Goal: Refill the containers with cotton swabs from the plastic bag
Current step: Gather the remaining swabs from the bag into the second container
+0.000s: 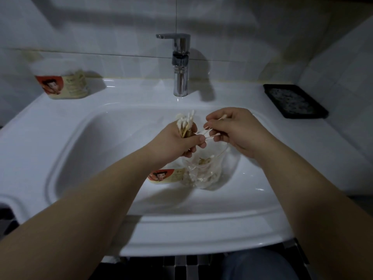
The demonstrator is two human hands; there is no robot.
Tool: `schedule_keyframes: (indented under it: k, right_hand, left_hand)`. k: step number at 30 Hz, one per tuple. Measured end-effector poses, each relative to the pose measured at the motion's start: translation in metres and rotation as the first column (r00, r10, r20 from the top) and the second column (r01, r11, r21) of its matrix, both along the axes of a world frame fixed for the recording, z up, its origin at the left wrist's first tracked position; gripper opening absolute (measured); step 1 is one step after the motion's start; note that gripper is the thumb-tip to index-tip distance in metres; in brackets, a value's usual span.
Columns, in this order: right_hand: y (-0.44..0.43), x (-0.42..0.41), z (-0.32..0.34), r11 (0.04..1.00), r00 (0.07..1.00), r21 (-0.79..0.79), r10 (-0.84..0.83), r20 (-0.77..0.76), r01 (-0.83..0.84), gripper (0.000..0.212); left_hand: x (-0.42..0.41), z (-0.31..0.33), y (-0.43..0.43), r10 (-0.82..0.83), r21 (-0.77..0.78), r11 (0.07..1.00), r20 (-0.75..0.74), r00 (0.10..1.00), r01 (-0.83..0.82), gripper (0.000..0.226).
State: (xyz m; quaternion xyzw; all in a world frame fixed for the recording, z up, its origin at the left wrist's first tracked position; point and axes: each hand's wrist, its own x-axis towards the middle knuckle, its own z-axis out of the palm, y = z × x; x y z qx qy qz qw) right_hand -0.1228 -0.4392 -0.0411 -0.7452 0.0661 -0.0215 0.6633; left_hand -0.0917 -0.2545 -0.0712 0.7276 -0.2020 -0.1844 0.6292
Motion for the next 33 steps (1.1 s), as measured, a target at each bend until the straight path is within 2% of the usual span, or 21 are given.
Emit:
schedule_keyframes:
  k: [4, 9, 14, 17, 22, 27, 29, 33]
  right_hand:
    - [0.0, 0.001, 0.001, 0.992, 0.989, -0.002, -0.126, 0.073, 0.126, 0.011]
    - [-0.011, 0.005, 0.002, 0.961, 0.956, -0.065, -0.26, 0.135, 0.27, 0.011]
    - [-0.001, -0.003, -0.001, 0.97, 0.991, -0.219, -0.08, 0.109, 0.102, 0.016]
    - [0.006, -0.005, -0.003, 0.971, 0.998, -0.238, 0.014, 0.068, 0.003, 0.019]
    - [0.004, -0.006, -0.001, 0.979, 0.996, -0.206, 0.01, 0.086, 0.008, 0.017]
    - [0.009, -0.005, -0.004, 0.963, 0.996, -0.267, 0.056, 0.064, -0.037, 0.02]
    - [0.008, -0.003, -0.004, 0.973, 0.999, -0.228, 0.043, 0.031, -0.035, 0.024]
    - [0.002, 0.0, 0.001, 1.0, 0.999, 0.001, -0.019, 0.025, 0.019, 0.04]
  left_hand:
    - [0.002, -0.001, -0.002, 0.017, -0.009, 1.0, -0.032, 0.999, -0.018, 0.021]
    - [0.002, -0.005, -0.001, 0.059, 0.077, 0.995, -0.03, 0.998, -0.056, 0.014]
    - [0.005, -0.005, -0.005, 0.147, 0.071, 0.987, -0.059, 0.987, -0.143, 0.02]
    - [0.003, -0.005, -0.003, 0.138, 0.113, 0.984, 0.022, 0.99, -0.14, 0.025]
    - [0.002, -0.005, -0.001, 0.123, 0.077, 0.989, 0.013, 0.992, -0.124, 0.022]
    - [-0.001, 0.0, -0.003, 0.035, -0.036, 0.999, -0.068, 0.997, -0.037, 0.017]
    - [0.0, -0.001, -0.005, 0.057, -0.015, 0.998, -0.058, 0.997, -0.058, 0.013]
    - [0.004, -0.002, -0.007, 0.134, -0.015, 0.991, -0.108, 0.985, -0.136, 0.009]
